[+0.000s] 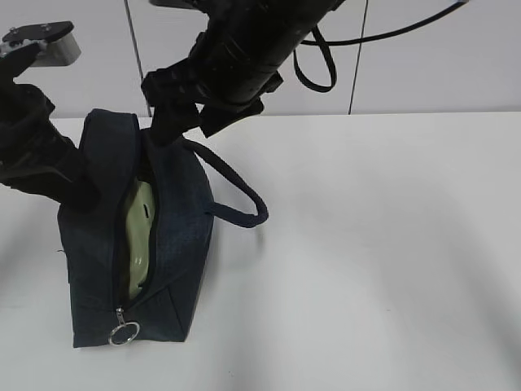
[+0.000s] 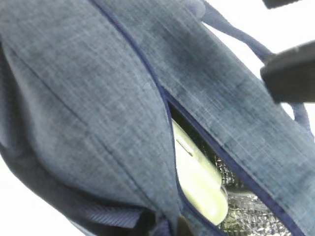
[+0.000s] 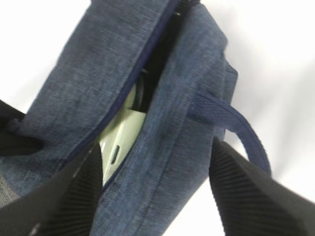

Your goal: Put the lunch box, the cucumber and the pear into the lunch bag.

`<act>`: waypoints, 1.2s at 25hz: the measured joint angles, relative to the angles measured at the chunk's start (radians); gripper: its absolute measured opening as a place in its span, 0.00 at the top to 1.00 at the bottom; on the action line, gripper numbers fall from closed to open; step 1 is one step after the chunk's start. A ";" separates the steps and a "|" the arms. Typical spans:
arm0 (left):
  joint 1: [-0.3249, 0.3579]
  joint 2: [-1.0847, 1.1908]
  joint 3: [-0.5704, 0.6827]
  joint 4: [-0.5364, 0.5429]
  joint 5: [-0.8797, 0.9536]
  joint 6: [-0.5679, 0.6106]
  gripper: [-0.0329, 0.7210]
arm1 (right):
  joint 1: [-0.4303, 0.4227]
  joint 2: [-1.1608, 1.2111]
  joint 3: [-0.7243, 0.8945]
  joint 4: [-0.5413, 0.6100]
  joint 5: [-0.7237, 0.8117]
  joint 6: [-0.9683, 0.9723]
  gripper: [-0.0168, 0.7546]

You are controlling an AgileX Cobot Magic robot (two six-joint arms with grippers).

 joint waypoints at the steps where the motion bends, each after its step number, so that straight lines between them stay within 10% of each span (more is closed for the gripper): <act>1: 0.000 0.000 0.000 0.000 0.000 0.000 0.93 | -0.006 0.000 0.000 -0.003 0.007 0.005 0.30; 21: 0.000 0.000 0.000 0.001 0.001 0.000 0.93 | -0.124 -0.037 0.000 0.067 0.107 -0.031 0.33; 30: 0.000 0.000 0.000 0.002 0.002 0.000 0.93 | -0.195 -0.047 0.095 0.561 0.110 -0.271 0.33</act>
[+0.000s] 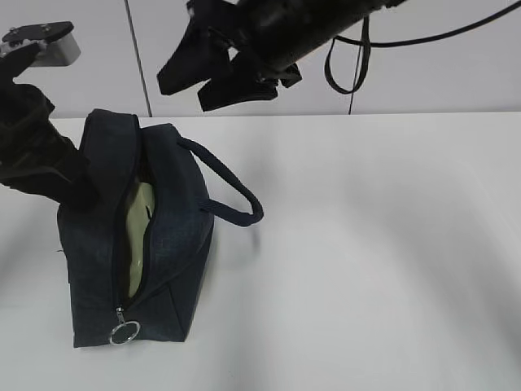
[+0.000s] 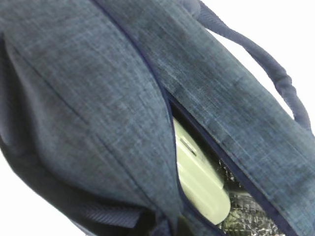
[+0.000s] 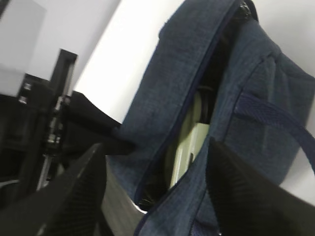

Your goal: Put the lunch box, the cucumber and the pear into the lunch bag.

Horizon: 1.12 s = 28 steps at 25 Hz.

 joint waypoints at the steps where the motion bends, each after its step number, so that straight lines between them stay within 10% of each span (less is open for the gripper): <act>1: 0.000 0.000 0.000 0.000 0.000 0.000 0.93 | -0.020 0.000 0.019 0.065 0.009 -0.032 0.33; 8: 0.000 0.000 0.000 0.000 0.002 0.000 0.93 | -0.181 0.000 0.253 0.475 0.119 -0.297 0.33; 28: 0.000 0.000 0.000 0.001 0.001 0.000 0.93 | -0.165 0.002 0.345 0.397 0.054 -0.348 0.37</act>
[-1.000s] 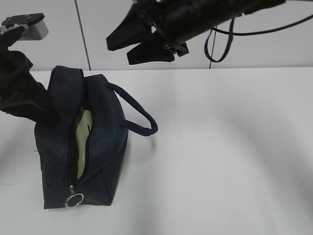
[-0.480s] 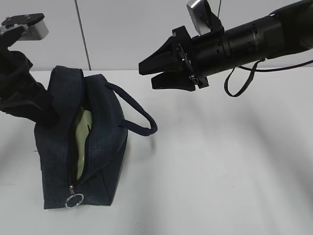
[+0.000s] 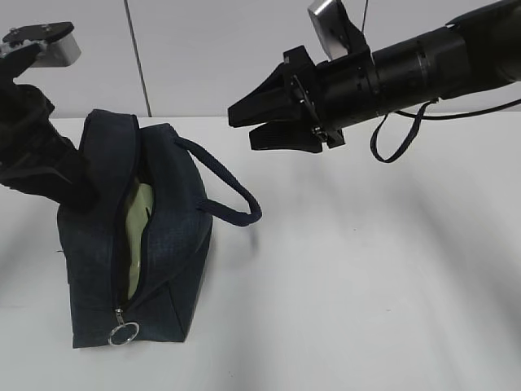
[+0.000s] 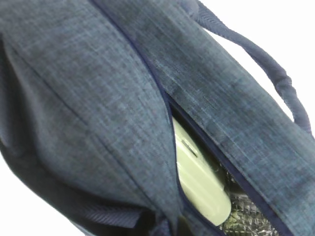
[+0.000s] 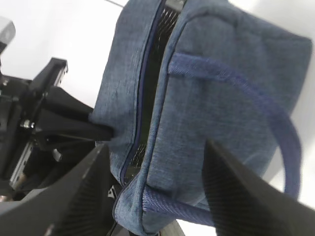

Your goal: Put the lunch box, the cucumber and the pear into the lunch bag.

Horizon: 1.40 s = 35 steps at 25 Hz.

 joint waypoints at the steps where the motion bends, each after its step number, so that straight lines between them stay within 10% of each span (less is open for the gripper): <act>1: 0.000 0.000 0.000 0.000 0.000 0.000 0.93 | 0.013 0.005 0.000 0.000 -0.003 0.000 0.37; 18: 0.000 0.000 0.000 0.000 -0.001 0.000 0.93 | 0.205 0.031 0.000 -0.092 -0.221 -0.015 0.38; 29: 0.000 0.000 0.000 0.000 -0.002 0.000 0.93 | 0.270 0.031 0.000 -0.186 -0.318 0.017 0.93; 35: 0.000 0.001 0.000 -0.019 -0.016 0.000 0.93 | 0.260 -0.018 0.004 -0.305 -0.374 0.143 0.96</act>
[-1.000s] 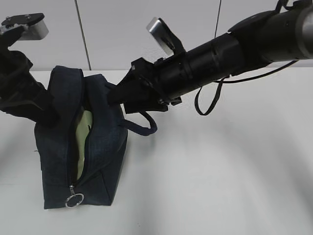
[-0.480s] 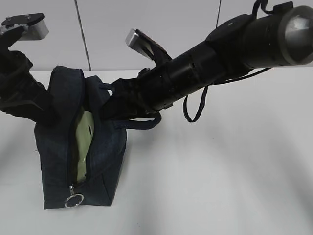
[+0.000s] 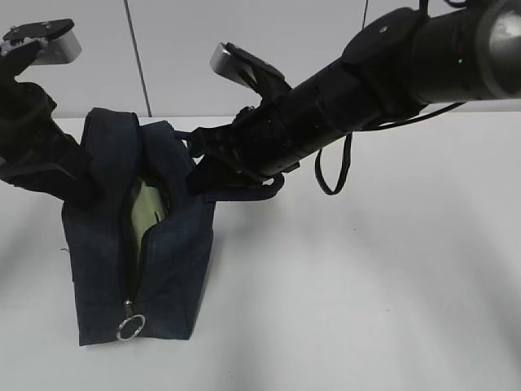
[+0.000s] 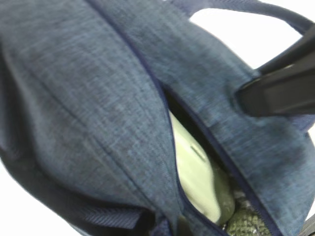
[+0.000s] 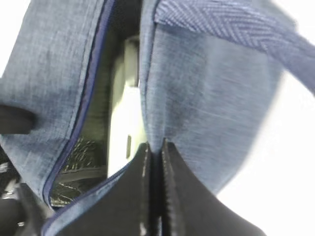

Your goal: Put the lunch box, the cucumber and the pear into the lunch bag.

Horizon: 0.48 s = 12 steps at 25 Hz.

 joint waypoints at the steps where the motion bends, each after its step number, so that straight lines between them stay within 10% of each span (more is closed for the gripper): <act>1: 0.000 0.001 0.000 -0.010 -0.005 0.000 0.93 | -0.003 -0.017 0.003 -0.033 -0.004 0.026 0.96; 12: -0.001 0.098 -0.033 -0.109 -0.061 0.026 0.93 | -0.023 -0.210 0.243 -0.075 -0.121 0.081 0.96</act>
